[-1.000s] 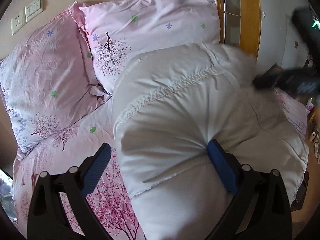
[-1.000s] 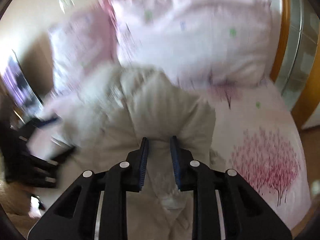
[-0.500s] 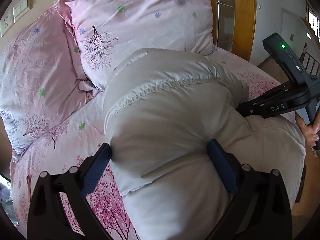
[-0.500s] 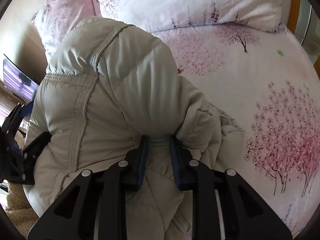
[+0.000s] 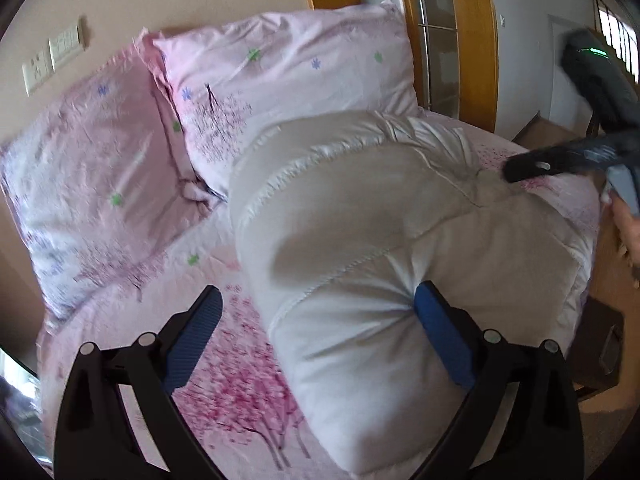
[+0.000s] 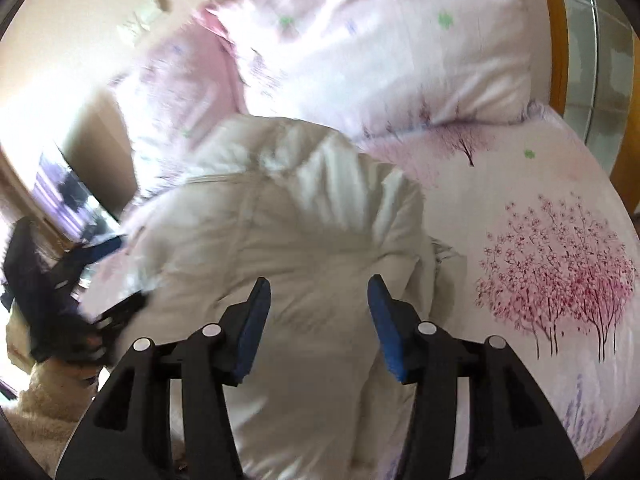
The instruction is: Fold large clothes
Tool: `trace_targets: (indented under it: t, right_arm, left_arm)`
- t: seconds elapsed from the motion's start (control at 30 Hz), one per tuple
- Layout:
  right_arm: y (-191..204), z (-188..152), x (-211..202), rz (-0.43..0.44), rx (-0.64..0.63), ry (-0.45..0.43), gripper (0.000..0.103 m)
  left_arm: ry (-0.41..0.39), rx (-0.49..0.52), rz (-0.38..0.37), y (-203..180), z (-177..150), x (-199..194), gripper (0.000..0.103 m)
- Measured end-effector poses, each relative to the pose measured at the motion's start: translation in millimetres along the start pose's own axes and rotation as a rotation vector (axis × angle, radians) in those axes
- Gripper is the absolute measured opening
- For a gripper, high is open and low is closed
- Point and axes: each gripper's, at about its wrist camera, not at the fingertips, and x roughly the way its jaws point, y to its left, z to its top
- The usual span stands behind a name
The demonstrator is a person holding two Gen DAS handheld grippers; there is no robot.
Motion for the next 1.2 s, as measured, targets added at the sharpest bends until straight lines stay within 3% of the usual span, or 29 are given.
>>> trace_targets:
  t: [0.17,0.5,1.03,1.2]
  right_arm:
    - [13,-28,-1,-0.019,-0.023,-0.011,0.052]
    - [-12,-60,34,-0.032,0.063,0.045,0.057]
    - [-20,-68,42,-0.001,0.103,0.022,0.058]
    - [-18,-56,20,0.003,0.125,0.006,0.058]
  left_arm:
    - [0.016,-0.016,-0.017,-3,-1,7,0.098]
    - [0.041,-0.069,-0.059,-9,-10,19,0.098]
    - [0.034,-0.059,-0.020,-23,-14,25,0.099]
    - [-0.019,-0.090,-0.049,-9,-9,7,0.099]
